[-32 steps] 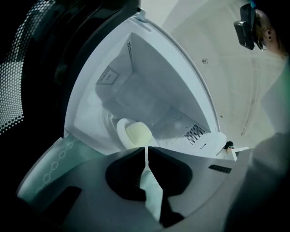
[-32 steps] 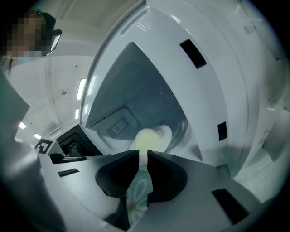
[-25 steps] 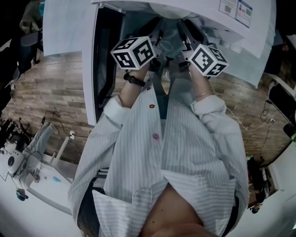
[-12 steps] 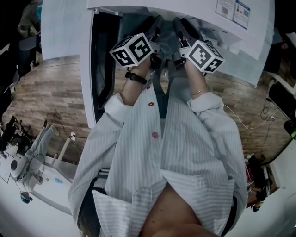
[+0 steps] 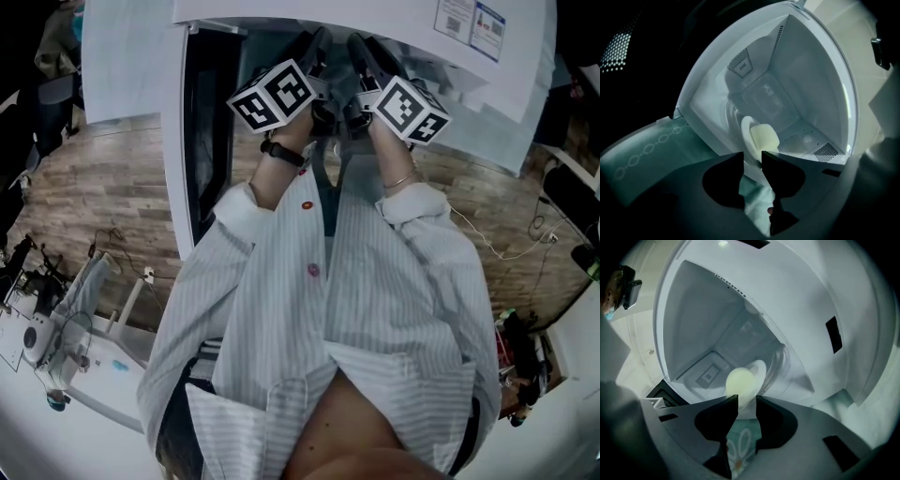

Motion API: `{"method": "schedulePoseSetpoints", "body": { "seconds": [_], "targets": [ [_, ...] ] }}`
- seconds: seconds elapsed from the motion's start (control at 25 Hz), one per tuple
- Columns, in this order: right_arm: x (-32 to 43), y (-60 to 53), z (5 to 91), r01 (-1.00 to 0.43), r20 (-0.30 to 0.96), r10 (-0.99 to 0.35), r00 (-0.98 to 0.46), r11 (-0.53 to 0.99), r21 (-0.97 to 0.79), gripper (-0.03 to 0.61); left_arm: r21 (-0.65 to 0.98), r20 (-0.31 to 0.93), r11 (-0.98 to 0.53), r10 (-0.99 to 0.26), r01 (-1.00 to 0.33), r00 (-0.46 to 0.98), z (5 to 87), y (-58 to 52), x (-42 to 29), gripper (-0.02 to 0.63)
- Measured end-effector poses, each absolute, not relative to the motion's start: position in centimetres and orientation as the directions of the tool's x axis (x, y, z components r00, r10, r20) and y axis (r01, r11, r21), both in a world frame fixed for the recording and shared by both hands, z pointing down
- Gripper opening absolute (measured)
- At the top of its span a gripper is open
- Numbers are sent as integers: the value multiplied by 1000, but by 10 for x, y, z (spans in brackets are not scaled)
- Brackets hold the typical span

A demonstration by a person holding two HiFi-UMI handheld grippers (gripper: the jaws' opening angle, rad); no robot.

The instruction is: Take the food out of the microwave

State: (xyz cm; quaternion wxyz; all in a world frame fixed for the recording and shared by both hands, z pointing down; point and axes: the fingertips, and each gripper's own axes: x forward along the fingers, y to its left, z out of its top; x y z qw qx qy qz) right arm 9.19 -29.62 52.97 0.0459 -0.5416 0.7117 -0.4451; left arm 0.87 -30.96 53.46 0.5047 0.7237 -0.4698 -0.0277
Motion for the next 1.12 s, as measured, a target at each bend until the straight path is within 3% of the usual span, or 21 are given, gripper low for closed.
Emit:
{"method": "schedulePoseSetpoints", "body": {
  "seconds": [0.52, 1.12],
  "targets": [
    [89, -294, 535, -729, 437, -789, -432, 21, -684, 123, 774, 440, -25, -698, -633, 565, 536, -310, 8, 106],
    [87, -283, 538, -635, 397, -790, -467, -13, -772, 112, 843, 384, 1, -702, -538, 600, 530, -297, 7, 49]
  ]
}}
